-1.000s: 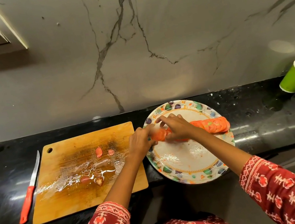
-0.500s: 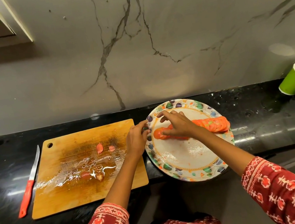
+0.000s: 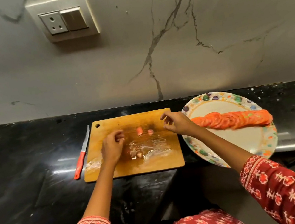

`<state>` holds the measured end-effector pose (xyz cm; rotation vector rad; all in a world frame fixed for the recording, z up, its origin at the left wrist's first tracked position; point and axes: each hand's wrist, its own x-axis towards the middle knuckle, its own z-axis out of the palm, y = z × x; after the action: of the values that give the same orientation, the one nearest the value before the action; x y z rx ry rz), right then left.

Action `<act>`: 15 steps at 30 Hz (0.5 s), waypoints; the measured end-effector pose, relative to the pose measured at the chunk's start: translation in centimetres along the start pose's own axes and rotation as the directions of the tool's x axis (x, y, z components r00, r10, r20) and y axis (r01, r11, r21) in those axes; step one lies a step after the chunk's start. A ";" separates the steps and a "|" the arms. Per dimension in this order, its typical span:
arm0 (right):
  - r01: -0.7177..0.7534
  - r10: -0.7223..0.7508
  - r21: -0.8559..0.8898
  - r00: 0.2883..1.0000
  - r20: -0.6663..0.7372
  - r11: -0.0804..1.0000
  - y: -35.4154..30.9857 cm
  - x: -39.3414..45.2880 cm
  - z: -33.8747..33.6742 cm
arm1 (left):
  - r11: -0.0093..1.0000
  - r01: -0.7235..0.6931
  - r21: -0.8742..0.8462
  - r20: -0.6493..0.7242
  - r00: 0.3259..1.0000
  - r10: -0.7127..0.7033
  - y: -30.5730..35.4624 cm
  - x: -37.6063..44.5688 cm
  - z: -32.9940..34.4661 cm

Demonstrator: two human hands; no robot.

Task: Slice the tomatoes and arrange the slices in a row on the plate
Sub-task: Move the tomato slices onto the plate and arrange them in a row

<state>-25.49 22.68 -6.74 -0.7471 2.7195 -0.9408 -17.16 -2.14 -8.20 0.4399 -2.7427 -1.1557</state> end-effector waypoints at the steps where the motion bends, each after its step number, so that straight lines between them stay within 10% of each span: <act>1: 0.005 -0.005 0.010 1.000 0.001 1.000 -0.7 0.3 0.7 | 0.999 0.016 0.036 0.055 0.998 -0.018 -0.7 -0.3 -0.8; 15: 0.046 -0.019 -0.184 0.989 0.149 0.982 -7.7 5.9 6.1 | 0.924 -0.127 0.361 0.302 0.953 0.012 -0.7 -1.6 -2.5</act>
<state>-25.53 11.26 -6.72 -0.8599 2.6975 -0.6133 -14.96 -3.81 -6.99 0.2143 -3.2259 -0.7202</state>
